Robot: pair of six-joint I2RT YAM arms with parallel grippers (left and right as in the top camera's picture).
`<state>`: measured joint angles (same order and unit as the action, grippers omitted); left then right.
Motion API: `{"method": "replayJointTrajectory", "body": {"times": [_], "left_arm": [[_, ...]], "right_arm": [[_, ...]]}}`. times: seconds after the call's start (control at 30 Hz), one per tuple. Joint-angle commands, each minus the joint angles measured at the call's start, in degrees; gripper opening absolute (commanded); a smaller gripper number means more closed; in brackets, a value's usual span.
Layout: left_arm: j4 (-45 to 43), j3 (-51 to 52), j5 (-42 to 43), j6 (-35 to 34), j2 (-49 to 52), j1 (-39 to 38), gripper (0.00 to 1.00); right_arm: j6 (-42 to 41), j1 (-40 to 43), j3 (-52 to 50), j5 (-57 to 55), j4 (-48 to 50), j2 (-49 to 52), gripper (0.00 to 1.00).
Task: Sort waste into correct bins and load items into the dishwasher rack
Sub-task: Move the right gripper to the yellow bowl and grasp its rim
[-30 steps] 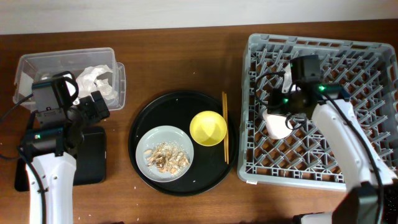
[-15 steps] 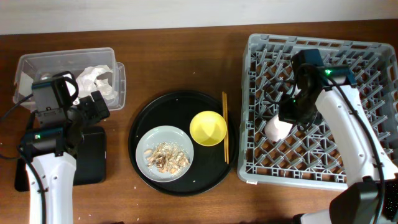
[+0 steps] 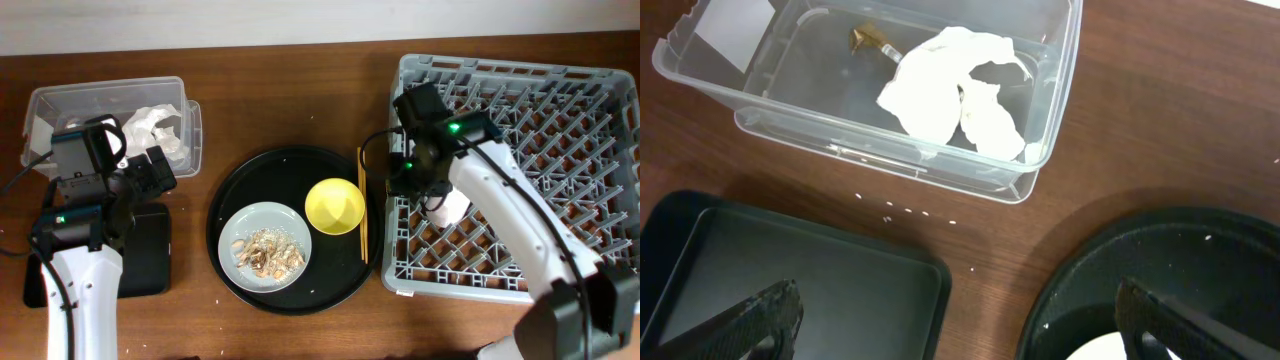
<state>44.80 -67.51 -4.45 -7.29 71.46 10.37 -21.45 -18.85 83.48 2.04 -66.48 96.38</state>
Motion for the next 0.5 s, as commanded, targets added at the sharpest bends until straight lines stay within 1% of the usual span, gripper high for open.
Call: {"method": "replayJointTrajectory", "body": {"times": [0.0,0.07,0.17,0.2,0.27,0.33,0.47], "left_arm": [[-0.1,-0.1,0.4,0.5,-0.4,0.3,0.99],[-0.1,-0.1,0.4,0.5,-0.4,0.3,0.99],[-0.1,-0.1,0.4,0.5,-0.4,0.3,0.99],[-0.1,-0.1,0.4,0.5,-0.4,0.3,0.99],[-0.1,-0.1,0.4,0.5,-0.4,0.3,0.99],[-0.1,-0.1,0.4,0.5,-0.4,0.3,0.99],[-0.1,-0.1,0.4,0.5,-0.4,0.3,0.99]], "right_arm": [[-3.1,-0.3,0.9,-1.8,0.4,5.6,0.51],[-2.8,-0.3,0.9,2.3,0.3,8.7,0.5],[-2.8,-0.3,0.9,2.4,0.1,11.8,0.47],[-2.8,-0.3,0.9,2.2,-0.1,12.7,0.39],[-0.3,-0.3,0.8,2.2,-0.1,13.1,0.34],[4.5,-0.3,0.8,1.9,-0.3,13.1,0.3],[10.1,-0.3,-0.3,1.8,-1.8,13.1,0.29]]}}
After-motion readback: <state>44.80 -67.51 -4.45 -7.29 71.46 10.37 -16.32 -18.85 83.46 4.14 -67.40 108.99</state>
